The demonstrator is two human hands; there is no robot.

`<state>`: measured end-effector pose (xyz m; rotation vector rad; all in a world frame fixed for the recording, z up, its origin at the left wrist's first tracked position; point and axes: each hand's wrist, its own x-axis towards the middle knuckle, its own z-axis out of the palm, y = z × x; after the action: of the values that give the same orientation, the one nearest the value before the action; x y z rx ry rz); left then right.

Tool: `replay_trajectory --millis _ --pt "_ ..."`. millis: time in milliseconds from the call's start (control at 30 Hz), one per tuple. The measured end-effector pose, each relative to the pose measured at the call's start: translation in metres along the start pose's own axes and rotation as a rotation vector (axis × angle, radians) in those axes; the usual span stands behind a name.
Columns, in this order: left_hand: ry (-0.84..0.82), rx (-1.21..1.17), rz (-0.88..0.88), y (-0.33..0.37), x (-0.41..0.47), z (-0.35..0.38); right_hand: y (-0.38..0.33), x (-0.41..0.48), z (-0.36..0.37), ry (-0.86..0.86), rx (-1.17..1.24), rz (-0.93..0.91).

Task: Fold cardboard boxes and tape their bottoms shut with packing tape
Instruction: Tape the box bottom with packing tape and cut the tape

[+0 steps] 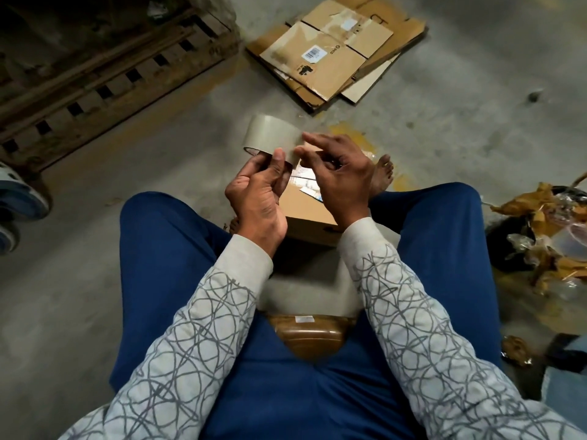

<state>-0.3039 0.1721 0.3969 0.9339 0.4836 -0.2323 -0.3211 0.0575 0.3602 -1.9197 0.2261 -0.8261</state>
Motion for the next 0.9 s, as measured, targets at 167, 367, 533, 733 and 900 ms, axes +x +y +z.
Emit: replay_trajectory --millis 167,367,533,733,900 --pt "-0.043 0.094 0.033 0.0 0.0 -0.005 0.005 0.003 -0.003 0.018 -0.125 -0.128" --pt "-0.12 0.191 0.151 -0.003 -0.003 -0.007 -0.007 0.005 0.002 0.071 -0.138 0.033" --pt "0.044 -0.052 -0.007 -0.005 -0.006 0.004 -0.014 0.006 0.007 0.275 0.461 0.582" --pt "0.025 -0.154 -0.046 0.0 0.003 0.004 -0.014 0.001 -0.002 0.114 1.039 0.781" --pt "0.01 -0.173 -0.019 -0.001 0.004 0.004 -0.014 -0.004 0.0 0.073 0.955 0.747"
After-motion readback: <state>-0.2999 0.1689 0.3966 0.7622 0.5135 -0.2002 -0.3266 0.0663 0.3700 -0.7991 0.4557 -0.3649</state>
